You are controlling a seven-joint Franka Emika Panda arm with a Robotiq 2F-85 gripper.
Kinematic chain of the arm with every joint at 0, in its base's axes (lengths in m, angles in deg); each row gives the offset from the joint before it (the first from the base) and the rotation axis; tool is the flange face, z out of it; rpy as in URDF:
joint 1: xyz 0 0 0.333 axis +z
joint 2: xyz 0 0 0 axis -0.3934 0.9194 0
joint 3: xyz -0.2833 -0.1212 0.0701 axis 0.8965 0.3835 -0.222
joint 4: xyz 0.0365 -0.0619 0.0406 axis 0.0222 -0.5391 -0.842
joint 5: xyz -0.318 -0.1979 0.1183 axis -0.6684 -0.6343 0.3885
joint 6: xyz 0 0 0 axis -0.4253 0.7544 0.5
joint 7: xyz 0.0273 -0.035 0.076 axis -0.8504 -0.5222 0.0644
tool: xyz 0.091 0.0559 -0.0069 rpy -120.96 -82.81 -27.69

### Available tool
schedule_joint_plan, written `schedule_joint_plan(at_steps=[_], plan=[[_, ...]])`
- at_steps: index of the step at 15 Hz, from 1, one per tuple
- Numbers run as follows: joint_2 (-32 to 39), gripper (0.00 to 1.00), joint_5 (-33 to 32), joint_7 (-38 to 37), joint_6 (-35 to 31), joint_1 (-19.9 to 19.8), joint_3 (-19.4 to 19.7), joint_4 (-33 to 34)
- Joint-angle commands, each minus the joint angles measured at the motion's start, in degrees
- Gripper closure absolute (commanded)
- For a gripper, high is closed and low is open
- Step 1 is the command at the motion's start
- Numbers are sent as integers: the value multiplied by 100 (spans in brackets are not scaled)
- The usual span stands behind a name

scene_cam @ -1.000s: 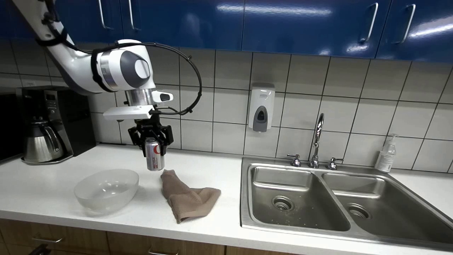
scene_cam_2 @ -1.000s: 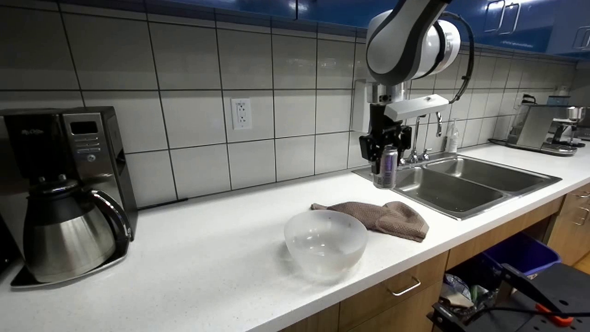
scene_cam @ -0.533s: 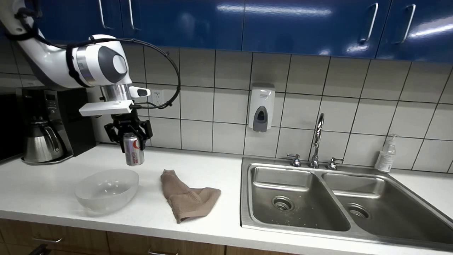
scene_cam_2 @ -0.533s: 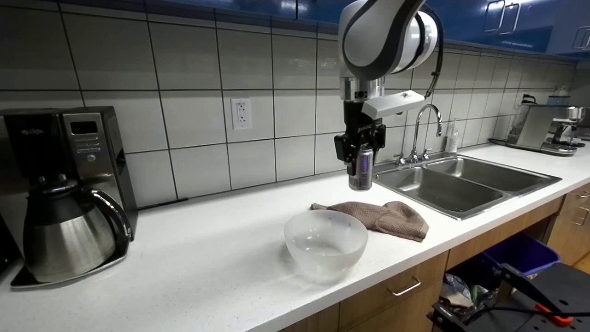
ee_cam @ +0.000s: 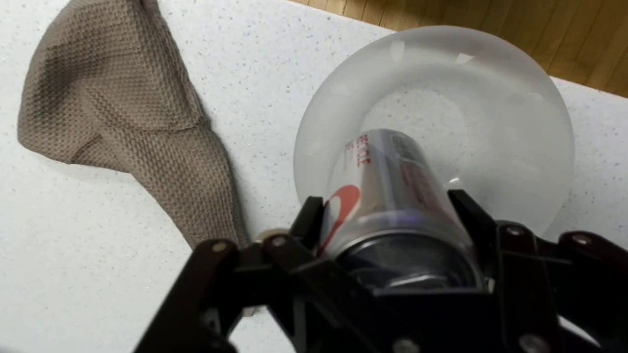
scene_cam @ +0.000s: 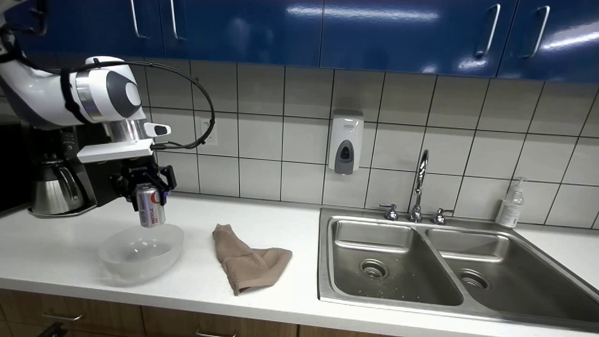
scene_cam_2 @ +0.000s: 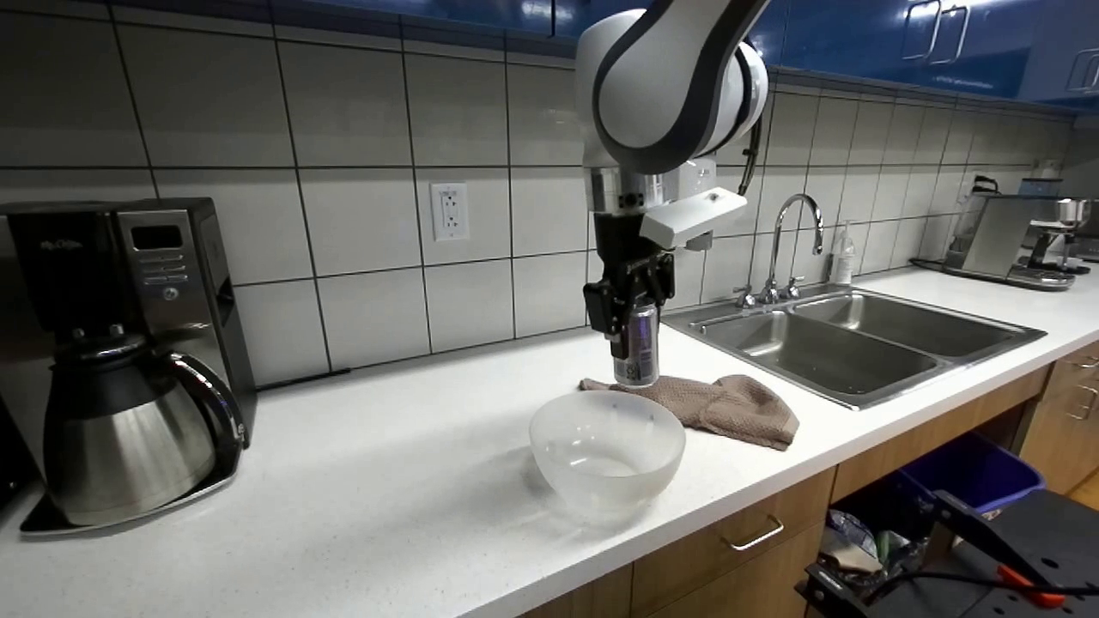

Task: Put the metal can into the bowl

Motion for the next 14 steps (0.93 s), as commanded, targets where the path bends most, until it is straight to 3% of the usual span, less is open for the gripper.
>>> schedule_joint_plan(at_steps=[1, 9, 14], plan=[[213, 59, -358, 100, 57, 101, -78, 94], [992, 59, -1369, 63, -439, 229, 77, 162], [1424, 59, -1223, 249, -978, 225, 98, 372]])
